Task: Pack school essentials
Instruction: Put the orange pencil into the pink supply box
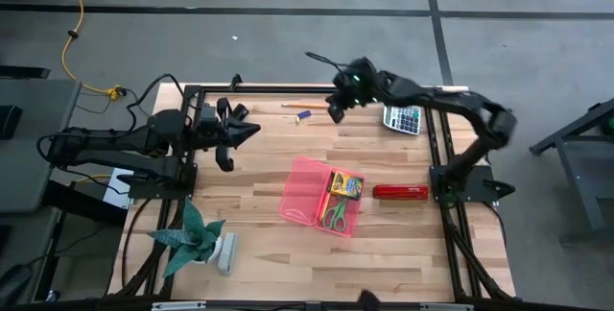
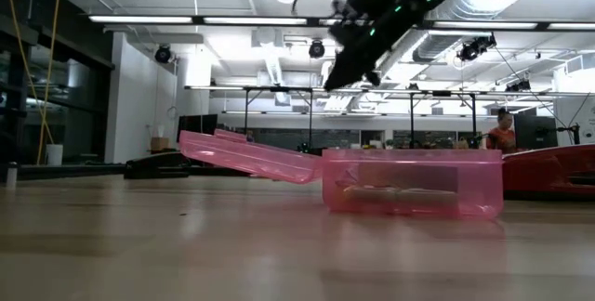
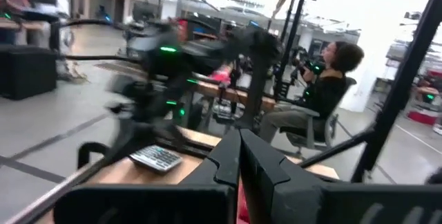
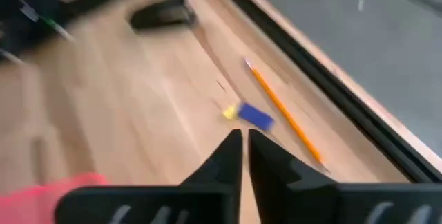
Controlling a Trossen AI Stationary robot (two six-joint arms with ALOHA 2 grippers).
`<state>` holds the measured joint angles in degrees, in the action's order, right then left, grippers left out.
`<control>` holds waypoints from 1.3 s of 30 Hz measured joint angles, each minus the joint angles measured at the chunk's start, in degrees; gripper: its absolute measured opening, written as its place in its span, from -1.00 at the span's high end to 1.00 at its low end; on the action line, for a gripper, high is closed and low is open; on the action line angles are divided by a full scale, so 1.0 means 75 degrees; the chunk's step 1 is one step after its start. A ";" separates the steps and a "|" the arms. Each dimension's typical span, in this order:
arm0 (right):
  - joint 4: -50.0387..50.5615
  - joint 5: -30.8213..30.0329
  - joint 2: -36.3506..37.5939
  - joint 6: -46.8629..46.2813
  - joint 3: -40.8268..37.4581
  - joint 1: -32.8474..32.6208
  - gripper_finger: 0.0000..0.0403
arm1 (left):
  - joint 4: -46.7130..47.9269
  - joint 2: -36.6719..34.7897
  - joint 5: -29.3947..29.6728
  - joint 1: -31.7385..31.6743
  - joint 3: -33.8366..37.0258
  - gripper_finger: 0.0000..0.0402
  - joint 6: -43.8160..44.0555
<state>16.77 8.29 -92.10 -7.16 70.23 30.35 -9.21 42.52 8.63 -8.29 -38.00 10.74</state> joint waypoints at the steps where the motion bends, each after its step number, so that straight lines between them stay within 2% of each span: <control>1: 0.0311 0.0106 -0.0344 0.0155 0.0332 0.0148 0.89 | 0.0059 0.0000 -0.0083 0.0000 0.0002 1.00 0.0056; 7: 0.1964 0.0783 -0.2284 0.0987 0.2211 0.0923 0.47 | 0.0262 0.0000 -0.0556 0.0003 0.0003 1.00 0.0267; 10: 0.2578 0.1065 -0.3154 0.1571 0.3036 0.1147 0.31 | 0.0262 0.0000 -0.0681 0.0002 0.0003 1.00 0.0286; 16: 0.3632 0.1133 -0.4647 0.2657 0.4594 0.1328 0.25 | 0.0262 0.0000 -0.0724 0.0003 0.0003 1.00 0.0286; 21: 0.4629 0.1110 -0.5527 0.3453 0.5656 0.1404 0.25 | 0.0262 0.0000 -0.0721 0.0003 0.0003 1.00 0.0344; 26: 0.5086 0.0898 -0.6062 0.3845 0.5996 0.1404 0.25 | 0.0262 0.0000 -0.0658 0.0003 0.0003 1.00 0.0347; 35: 0.5083 0.0223 -0.6137 0.4020 0.6013 0.1292 0.25 | 0.0287 0.0000 -0.0399 0.0003 0.0003 1.00 0.0326; 39: 0.5090 -0.0042 -0.6137 0.4511 0.6013 0.1061 0.28 | 0.0288 0.0000 -0.0370 0.0000 0.0003 1.00 0.0143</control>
<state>54.94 7.98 -138.12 26.67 115.33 38.31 -7.05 42.52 5.85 -8.29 -37.98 11.81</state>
